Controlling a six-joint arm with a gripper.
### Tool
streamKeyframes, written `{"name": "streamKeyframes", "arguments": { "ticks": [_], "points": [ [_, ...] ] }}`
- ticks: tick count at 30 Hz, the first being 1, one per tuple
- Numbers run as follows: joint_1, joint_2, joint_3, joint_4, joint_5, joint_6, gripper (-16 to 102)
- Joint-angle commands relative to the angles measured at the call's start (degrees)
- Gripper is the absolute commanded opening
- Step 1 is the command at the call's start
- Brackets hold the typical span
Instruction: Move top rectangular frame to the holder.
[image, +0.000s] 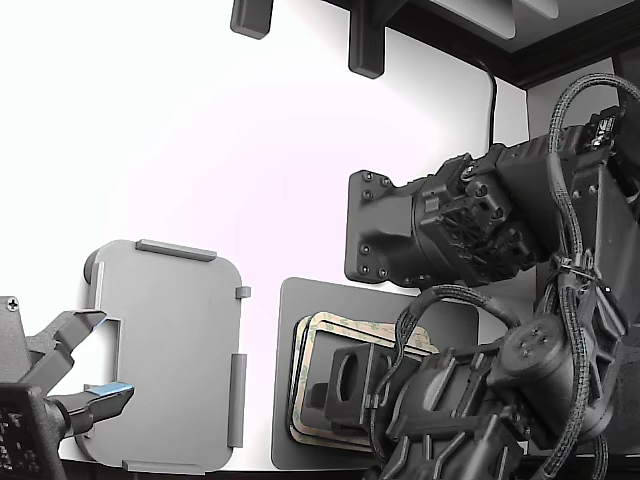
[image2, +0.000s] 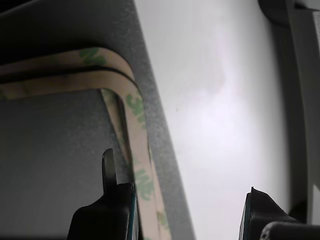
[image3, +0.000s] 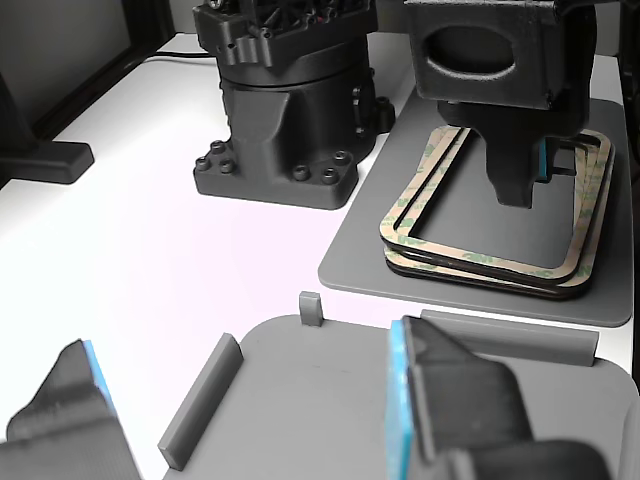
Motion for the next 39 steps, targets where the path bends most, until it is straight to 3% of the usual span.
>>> {"name": "streamKeyframes", "arguments": {
  "ticks": [1, 8, 13, 39],
  "points": [
    [0.26, 0.62, 0.09, -1.23, -0.53, 0.18, 87],
    [0.53, -1.76, 2.46, -3.78, -3.08, -0.44, 93],
    [0.53, -2.81, 3.43, -4.57, -2.46, 0.7, 80],
    [-1.14, 1.41, 11.95, -12.22, -1.93, -1.32, 60]
  ]
}}
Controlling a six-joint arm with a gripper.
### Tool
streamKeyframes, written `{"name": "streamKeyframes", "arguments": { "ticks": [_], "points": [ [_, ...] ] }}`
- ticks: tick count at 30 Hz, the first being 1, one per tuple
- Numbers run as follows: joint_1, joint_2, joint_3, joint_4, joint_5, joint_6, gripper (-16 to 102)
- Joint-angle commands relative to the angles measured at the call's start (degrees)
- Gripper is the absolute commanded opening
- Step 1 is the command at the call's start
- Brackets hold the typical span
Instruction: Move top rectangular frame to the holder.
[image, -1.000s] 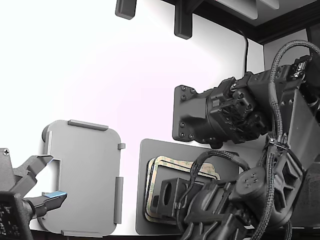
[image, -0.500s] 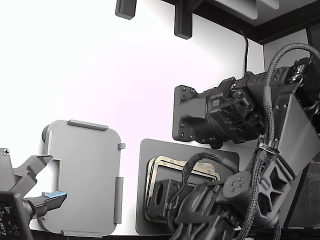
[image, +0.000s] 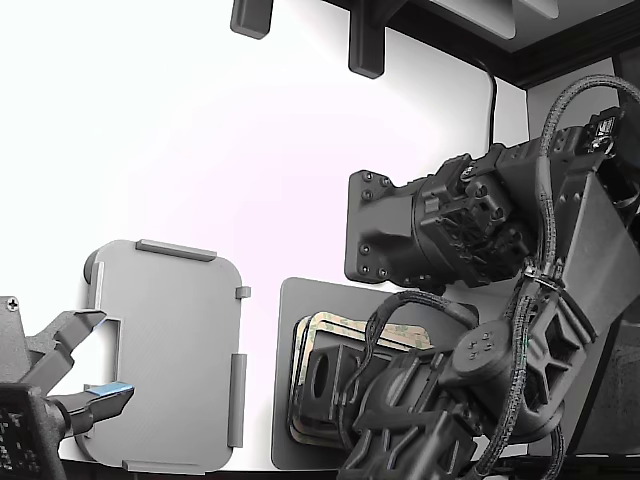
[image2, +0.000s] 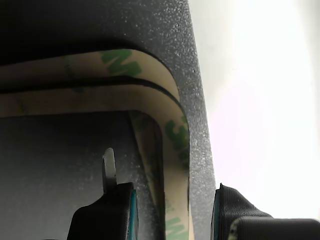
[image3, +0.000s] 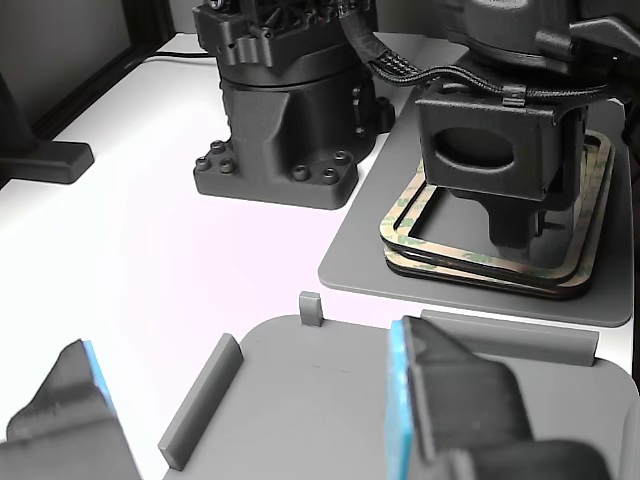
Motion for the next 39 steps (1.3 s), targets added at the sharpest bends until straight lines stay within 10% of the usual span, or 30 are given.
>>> {"name": "streamKeyframes", "arguments": {
  "ticks": [1, 39],
  "points": [
    [-1.14, 1.67, -0.79, -0.88, 0.26, 0.09, 60],
    [-1.76, 3.43, 5.01, -6.15, 1.32, 0.53, 38]
  ]
}}
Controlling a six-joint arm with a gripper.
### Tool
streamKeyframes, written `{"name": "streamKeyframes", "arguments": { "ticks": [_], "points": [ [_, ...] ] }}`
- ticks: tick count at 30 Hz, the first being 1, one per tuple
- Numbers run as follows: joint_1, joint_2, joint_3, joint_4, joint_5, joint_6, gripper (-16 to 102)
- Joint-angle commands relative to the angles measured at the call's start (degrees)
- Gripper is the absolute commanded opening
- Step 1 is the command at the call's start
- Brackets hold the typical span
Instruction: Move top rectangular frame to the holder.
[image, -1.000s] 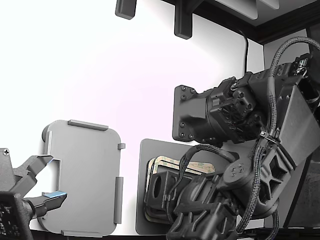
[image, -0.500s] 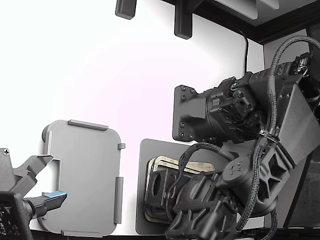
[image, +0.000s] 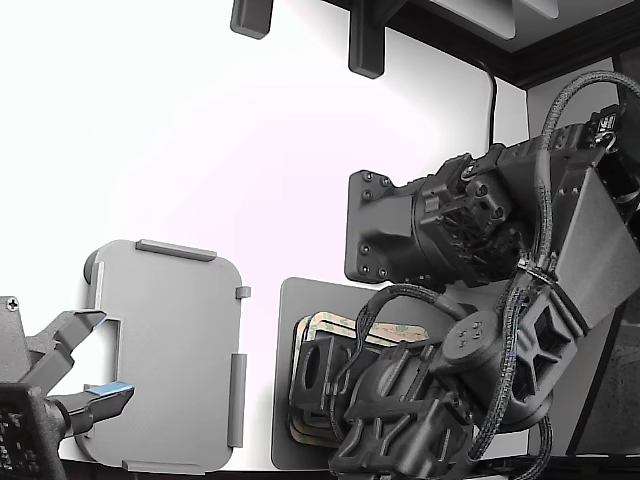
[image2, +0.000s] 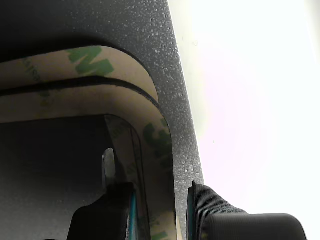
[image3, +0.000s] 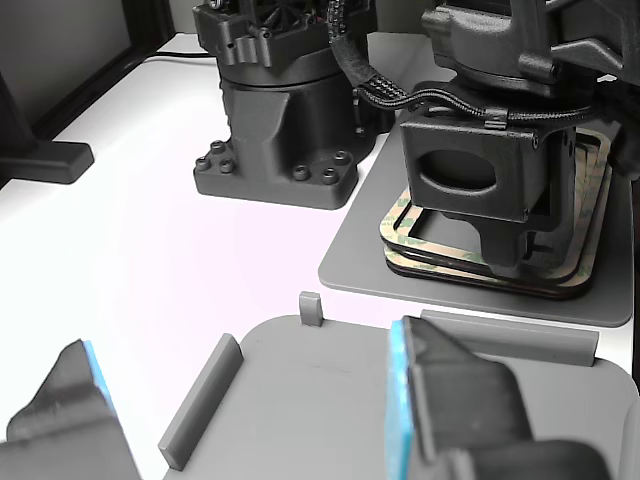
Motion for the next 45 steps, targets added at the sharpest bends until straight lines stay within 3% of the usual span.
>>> {"name": "streamKeyframes", "arguments": {
  "ticks": [1, 24, 26, 31, 45],
  "points": [
    [-1.05, 1.49, -0.88, -0.35, 0.0, 0.18, 37],
    [-1.58, 1.32, 0.62, -1.85, -0.53, 0.79, 25],
    [-1.67, 1.32, 0.7, -1.93, -0.26, 1.23, 19],
    [-1.67, 1.32, -0.26, -1.41, 1.32, 3.08, -10],
    [-2.46, 1.32, -9.49, 7.21, -0.18, 0.53, -11]
  ]
}}
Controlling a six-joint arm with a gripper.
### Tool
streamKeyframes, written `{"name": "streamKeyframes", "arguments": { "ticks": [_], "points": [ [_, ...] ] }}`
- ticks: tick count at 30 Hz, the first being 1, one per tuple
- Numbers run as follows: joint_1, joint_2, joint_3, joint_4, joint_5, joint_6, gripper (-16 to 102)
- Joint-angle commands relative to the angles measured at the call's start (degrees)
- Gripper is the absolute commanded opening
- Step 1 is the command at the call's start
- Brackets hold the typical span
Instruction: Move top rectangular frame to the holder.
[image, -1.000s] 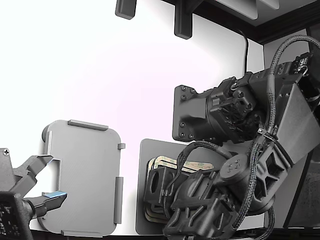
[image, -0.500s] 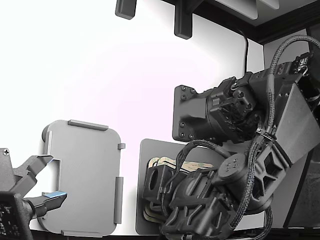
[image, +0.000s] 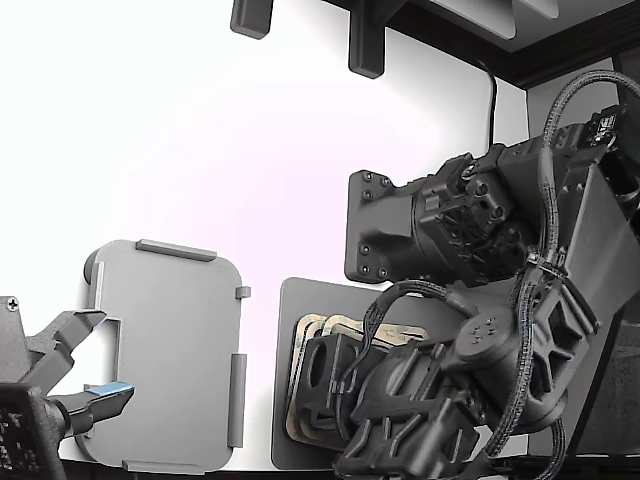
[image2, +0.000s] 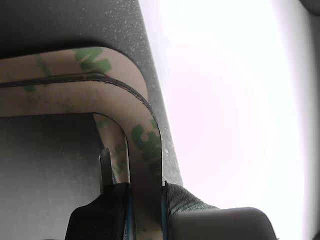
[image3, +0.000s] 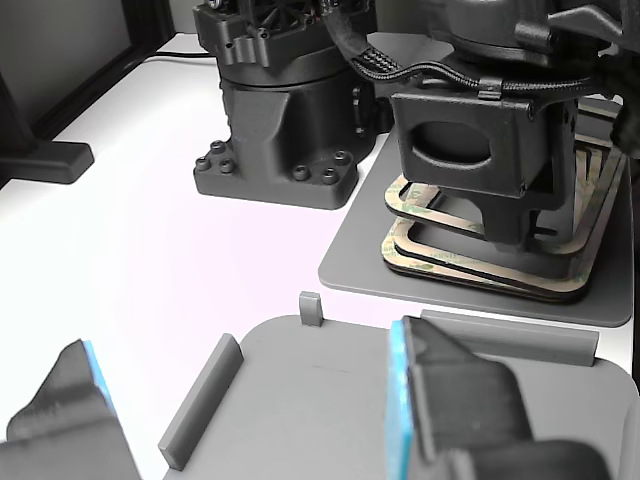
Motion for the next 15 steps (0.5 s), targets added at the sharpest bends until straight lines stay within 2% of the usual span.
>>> {"name": "streamKeyframes", "arguments": {
  "ticks": [1, 8, 13, 15],
  "points": [
    [-1.41, 1.58, -4.66, 2.37, -0.18, 0.35, -11],
    [-6.06, 1.67, -16.35, 11.69, 0.18, 12.66, -11],
    [-12.48, 2.46, -21.27, 13.54, -0.26, 19.34, -11],
    [-14.41, 2.46, -23.12, 14.59, 1.32, 22.24, -11]
  ]
}}
